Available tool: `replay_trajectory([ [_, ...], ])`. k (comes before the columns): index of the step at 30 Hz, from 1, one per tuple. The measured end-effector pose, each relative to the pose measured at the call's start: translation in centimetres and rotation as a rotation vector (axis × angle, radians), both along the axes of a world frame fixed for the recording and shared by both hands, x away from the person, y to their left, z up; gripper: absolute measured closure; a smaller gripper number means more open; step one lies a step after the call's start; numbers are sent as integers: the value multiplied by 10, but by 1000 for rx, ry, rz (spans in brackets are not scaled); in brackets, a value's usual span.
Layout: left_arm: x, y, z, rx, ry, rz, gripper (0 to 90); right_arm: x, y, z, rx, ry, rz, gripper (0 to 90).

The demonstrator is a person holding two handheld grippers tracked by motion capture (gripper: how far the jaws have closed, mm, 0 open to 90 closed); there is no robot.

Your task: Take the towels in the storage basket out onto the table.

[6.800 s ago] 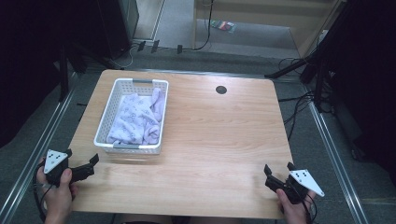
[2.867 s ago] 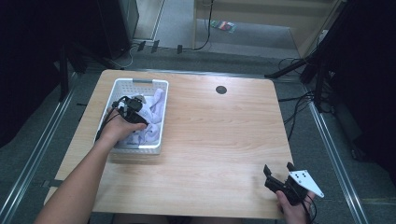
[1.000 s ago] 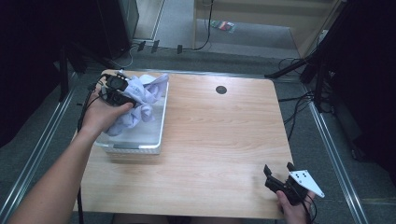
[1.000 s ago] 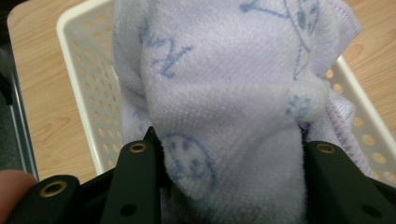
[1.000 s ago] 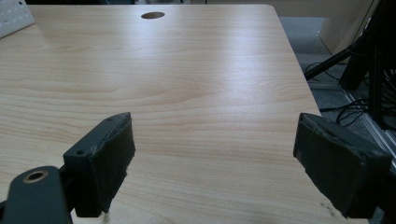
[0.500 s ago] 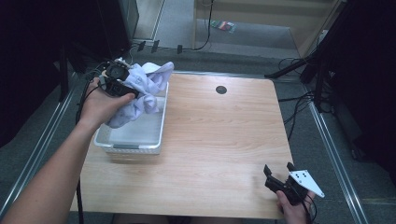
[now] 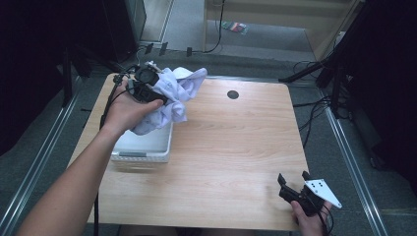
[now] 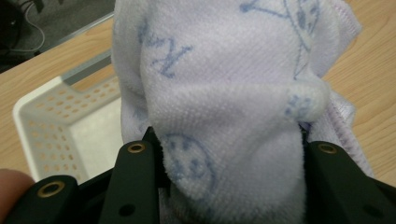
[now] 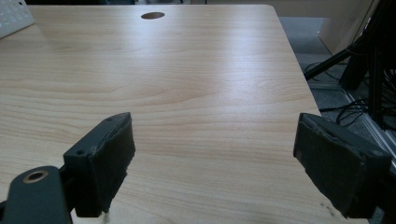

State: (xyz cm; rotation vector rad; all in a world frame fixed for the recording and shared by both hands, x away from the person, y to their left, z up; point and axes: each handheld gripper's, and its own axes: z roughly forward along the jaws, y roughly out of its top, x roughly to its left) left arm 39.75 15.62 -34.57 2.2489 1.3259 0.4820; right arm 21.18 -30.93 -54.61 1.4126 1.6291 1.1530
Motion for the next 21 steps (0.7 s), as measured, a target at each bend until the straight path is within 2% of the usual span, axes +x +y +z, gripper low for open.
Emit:
replay_trajectory([
  [21, 5, -67, -16, -11, 24, -86, 555, 0, 0, 0, -1, -2, 1, 128],
])
